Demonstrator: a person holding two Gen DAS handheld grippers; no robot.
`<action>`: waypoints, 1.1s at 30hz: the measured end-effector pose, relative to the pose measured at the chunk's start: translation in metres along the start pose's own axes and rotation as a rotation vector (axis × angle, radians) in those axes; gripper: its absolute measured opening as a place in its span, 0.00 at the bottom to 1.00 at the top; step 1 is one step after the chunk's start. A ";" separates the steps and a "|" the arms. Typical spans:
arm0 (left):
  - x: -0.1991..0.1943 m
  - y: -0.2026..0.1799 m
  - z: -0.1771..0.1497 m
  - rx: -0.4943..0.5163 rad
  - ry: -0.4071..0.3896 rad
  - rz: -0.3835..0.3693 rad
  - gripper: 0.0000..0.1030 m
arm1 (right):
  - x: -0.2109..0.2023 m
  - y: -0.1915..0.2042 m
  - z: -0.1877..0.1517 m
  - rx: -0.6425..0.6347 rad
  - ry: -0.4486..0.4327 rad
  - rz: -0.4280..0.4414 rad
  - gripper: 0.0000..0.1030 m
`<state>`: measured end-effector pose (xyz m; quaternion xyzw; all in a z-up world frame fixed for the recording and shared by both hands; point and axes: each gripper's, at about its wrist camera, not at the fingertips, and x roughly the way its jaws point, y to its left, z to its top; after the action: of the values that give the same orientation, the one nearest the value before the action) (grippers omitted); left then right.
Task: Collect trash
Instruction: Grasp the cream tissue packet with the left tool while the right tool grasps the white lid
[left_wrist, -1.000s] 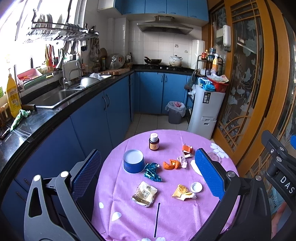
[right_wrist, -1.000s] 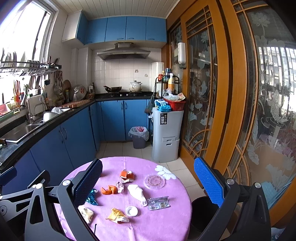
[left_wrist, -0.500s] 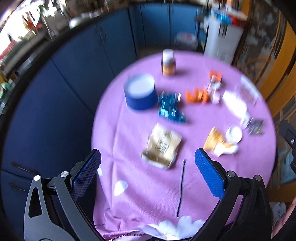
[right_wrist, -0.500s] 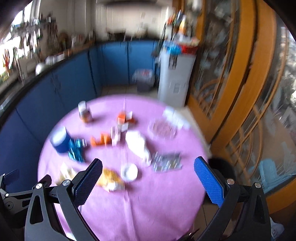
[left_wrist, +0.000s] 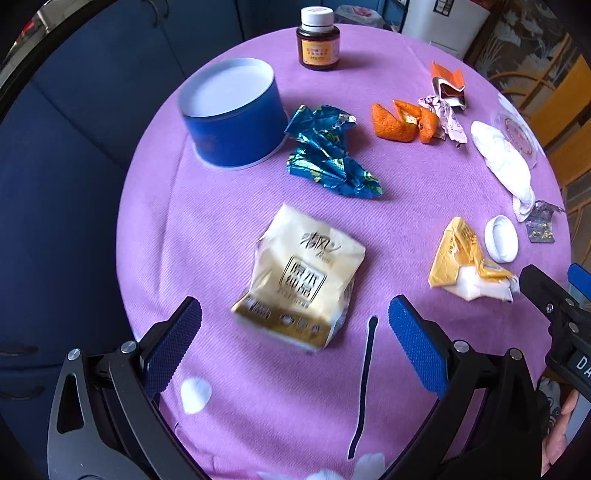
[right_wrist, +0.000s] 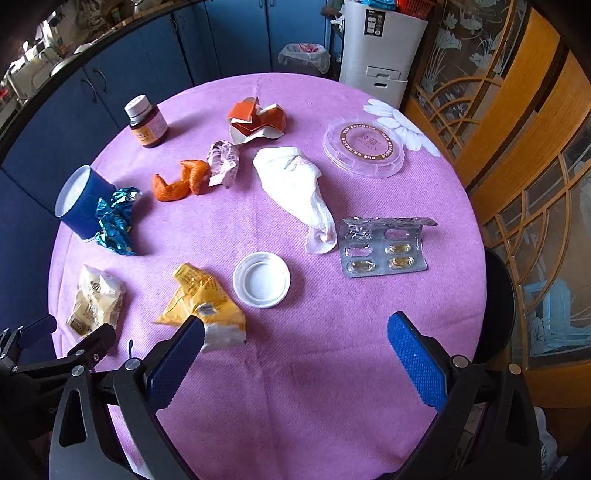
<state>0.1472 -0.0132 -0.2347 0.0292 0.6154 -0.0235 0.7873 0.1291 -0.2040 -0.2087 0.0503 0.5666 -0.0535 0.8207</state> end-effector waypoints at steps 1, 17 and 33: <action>0.003 -0.001 0.002 0.001 0.005 0.001 0.97 | 0.004 -0.001 0.003 0.000 0.008 0.001 0.94; 0.026 0.010 0.006 -0.036 0.034 -0.015 0.77 | 0.035 0.016 0.021 -0.064 0.013 -0.045 0.79; 0.005 0.048 0.014 -0.126 -0.008 -0.047 0.38 | 0.020 0.028 0.012 -0.103 -0.050 -0.012 0.38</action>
<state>0.1655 0.0340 -0.2353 -0.0348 0.6132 -0.0034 0.7891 0.1514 -0.1788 -0.2223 0.0034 0.5483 -0.0305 0.8357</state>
